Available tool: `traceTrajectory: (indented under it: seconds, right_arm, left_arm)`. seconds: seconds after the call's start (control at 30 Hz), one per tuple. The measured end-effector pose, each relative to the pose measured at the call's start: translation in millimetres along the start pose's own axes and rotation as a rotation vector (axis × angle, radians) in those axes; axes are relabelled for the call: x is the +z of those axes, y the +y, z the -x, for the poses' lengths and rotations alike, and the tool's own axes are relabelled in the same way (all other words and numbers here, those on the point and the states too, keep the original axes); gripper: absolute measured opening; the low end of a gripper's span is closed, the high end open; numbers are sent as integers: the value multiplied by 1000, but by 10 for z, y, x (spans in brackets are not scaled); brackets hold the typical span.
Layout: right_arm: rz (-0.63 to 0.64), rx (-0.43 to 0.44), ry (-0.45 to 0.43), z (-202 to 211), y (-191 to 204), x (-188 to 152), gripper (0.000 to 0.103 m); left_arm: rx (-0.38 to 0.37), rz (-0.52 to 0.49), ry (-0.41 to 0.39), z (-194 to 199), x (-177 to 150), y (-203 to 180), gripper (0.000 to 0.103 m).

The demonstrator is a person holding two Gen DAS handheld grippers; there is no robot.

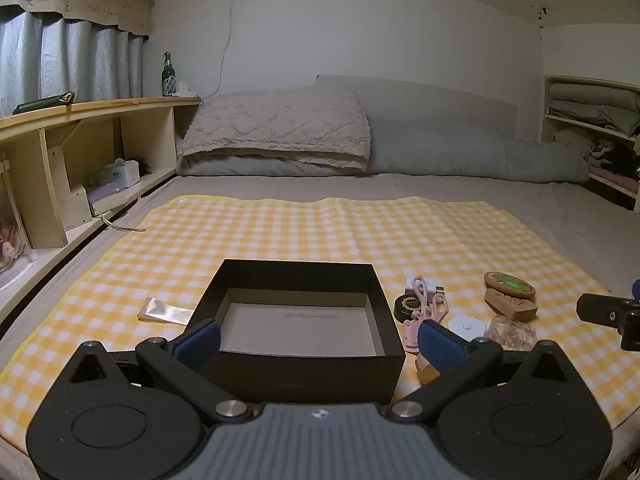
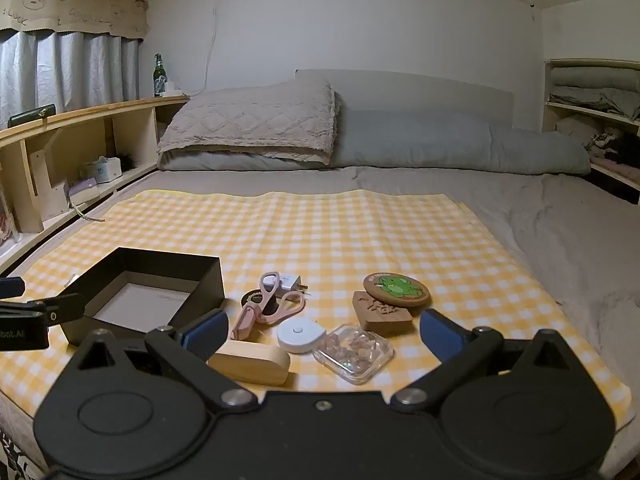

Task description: Organize rigid objects

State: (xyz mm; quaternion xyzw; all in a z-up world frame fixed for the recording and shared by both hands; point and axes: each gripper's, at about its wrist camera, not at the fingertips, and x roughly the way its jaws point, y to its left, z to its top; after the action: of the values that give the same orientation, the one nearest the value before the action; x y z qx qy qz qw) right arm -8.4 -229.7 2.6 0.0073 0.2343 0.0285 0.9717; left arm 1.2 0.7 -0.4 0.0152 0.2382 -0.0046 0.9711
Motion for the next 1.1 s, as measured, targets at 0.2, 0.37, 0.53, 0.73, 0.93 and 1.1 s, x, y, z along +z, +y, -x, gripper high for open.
traceTrajectory:
  seconds: [0.2, 0.37, 0.53, 0.73, 0.93, 1.1]
  right_arm:
    - [3, 2, 0, 15, -1, -11, 103]
    - [4, 2, 0, 15, 0, -12, 103]
    - [4, 1, 1, 12, -2, -12, 103]
    - [4, 1, 1, 11, -2, -12, 103]
    - [5, 2, 0, 12, 0, -14, 103]
    - [6, 1, 1, 15, 1, -13, 103]
  left_arm:
    - [-1, 0, -2, -10, -32, 2, 103]
    - [0, 2, 0, -9, -26, 1, 103]
    - [2, 2, -2, -7, -31, -2, 103]
    - [1, 2, -2, -6, -27, 3, 103]
    - [1, 3, -2, -6, -26, 3, 103]
    - [1, 4, -1, -5, -22, 5, 103]
